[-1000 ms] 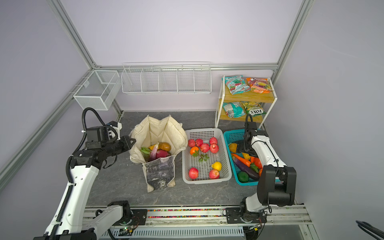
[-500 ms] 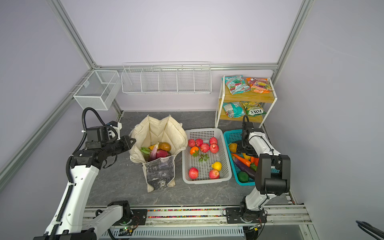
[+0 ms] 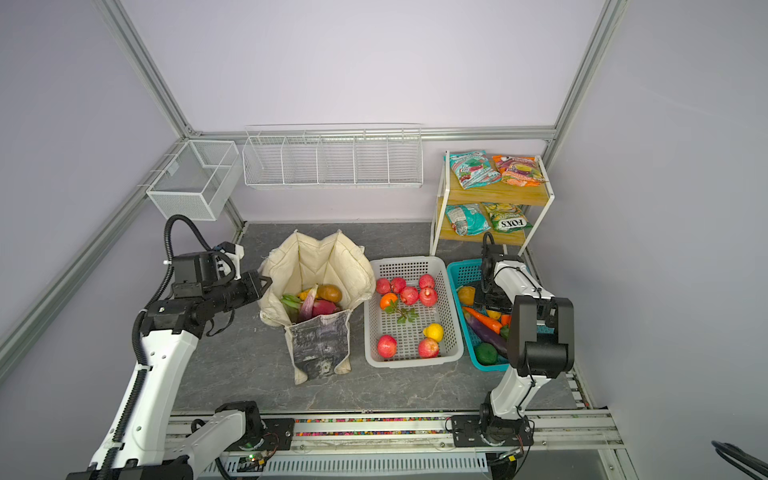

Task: Place the food into the grocery bag and tie it
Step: 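Lower the right gripper onto the yellow mango and close on it, then lift the yellow mango with the right gripper and carry it over the bag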

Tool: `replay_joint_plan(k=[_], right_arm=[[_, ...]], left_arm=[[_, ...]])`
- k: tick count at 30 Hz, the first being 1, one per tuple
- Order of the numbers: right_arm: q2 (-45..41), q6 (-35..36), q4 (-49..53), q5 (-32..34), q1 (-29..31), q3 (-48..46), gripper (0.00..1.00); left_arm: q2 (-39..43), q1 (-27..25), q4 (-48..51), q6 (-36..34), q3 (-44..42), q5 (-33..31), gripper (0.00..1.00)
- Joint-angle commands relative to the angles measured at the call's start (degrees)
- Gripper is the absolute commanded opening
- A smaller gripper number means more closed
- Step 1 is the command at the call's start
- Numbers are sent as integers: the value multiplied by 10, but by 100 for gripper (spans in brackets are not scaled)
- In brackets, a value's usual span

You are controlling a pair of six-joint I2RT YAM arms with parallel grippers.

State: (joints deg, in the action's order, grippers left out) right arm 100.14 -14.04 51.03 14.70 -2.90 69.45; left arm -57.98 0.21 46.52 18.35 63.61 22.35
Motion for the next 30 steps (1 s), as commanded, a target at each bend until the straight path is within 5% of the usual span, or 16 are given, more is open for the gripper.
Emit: replay_joint_plan(k=[1,5,11,25,30], right_arm=[[14,-4,-4,-15,-1,9,61],[27,-7,-5,-13,-1,10,59],[39,-11,-6,2,-2,16,69],[31,-14,9,-3,-1,38,42],[-27,-29,34,-12,-1,42,40]], left_arm=[[0,-3,-9,-10,-3,1,0],[0,-3,-9,-9,-3,1,0],[-1,-3,-8,-9,-3,0,0],[-1,-3,-4,-10,0,0,0],[-1,-3,-3,-9,1,1,0]])
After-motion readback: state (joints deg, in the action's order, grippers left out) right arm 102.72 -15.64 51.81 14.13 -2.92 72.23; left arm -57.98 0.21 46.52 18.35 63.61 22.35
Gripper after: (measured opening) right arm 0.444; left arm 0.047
